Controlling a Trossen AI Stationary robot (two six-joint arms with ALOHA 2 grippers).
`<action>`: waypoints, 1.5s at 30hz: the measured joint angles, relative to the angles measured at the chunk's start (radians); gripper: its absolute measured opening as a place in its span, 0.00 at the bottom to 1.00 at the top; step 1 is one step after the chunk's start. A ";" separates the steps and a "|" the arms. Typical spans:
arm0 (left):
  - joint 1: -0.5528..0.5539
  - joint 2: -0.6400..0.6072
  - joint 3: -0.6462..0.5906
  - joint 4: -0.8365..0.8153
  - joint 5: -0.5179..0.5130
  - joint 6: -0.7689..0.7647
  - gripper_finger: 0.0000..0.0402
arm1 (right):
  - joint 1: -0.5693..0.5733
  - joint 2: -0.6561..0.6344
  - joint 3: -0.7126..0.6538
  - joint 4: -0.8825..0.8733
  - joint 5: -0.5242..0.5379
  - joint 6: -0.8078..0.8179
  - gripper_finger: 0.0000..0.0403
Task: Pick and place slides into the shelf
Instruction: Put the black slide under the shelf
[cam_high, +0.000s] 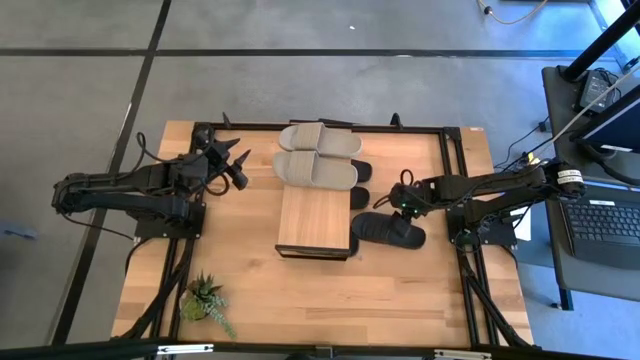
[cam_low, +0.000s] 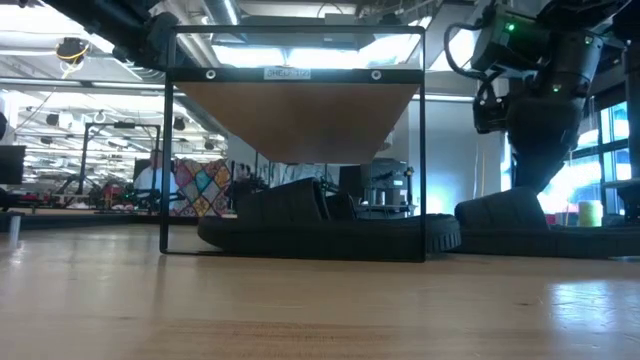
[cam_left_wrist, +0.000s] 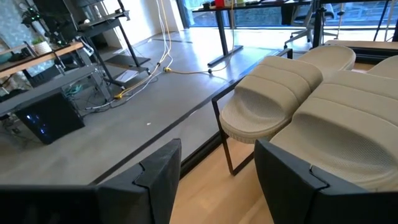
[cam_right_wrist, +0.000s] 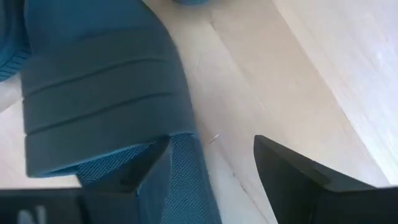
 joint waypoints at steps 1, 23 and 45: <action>0.000 0.000 0.000 0.000 0.000 -0.001 0.48 | 0.000 0.000 0.000 0.000 0.002 0.002 0.56; -0.115 0.365 -0.001 -0.199 0.414 -0.052 0.48 | -0.010 0.000 0.000 -0.010 0.000 -0.002 0.56; -0.264 0.298 -0.449 0.556 0.552 -0.192 0.48 | -0.010 0.000 0.000 -0.008 0.000 -0.007 0.56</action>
